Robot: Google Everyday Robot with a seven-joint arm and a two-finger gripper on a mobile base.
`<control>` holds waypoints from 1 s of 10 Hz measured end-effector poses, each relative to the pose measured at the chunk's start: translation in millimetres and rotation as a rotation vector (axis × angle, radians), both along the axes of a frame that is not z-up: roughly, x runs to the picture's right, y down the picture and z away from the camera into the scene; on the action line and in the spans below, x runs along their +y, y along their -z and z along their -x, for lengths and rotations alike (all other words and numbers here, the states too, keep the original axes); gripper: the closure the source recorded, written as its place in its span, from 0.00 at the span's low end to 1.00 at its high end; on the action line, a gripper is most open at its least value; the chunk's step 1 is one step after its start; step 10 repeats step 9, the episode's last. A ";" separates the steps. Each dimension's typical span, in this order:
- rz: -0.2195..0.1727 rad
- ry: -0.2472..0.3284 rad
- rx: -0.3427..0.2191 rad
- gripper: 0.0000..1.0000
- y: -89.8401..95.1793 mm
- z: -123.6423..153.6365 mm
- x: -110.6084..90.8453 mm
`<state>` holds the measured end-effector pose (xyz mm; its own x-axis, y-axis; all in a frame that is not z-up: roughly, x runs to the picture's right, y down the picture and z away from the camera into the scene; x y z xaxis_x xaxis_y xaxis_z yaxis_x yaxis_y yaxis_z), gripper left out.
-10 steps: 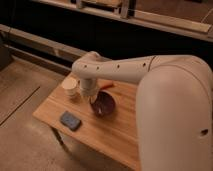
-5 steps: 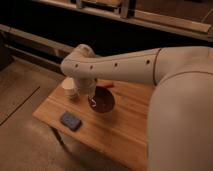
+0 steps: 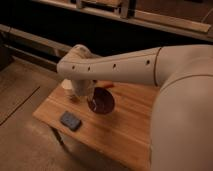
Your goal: Pick up the ceramic bowl
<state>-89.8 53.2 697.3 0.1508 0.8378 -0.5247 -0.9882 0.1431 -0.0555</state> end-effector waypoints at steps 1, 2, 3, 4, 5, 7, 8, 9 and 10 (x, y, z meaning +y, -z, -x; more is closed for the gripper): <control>0.005 -0.003 0.001 1.00 -0.4 -0.9 2.2; 0.007 -0.007 -0.001 1.00 -0.9 -0.4 3.0; 0.007 -0.007 -0.003 1.00 -0.9 0.0 2.9; 0.006 -0.007 -0.003 1.00 -0.8 0.1 2.8; 0.006 -0.007 -0.003 1.00 -0.8 0.1 2.8; 0.006 -0.007 -0.003 1.00 -0.8 0.1 2.8; 0.007 -0.007 -0.003 1.00 -0.9 0.1 2.9; 0.007 -0.007 -0.003 1.00 -1.1 0.2 3.1; 0.007 -0.007 -0.003 1.00 -1.1 0.2 3.1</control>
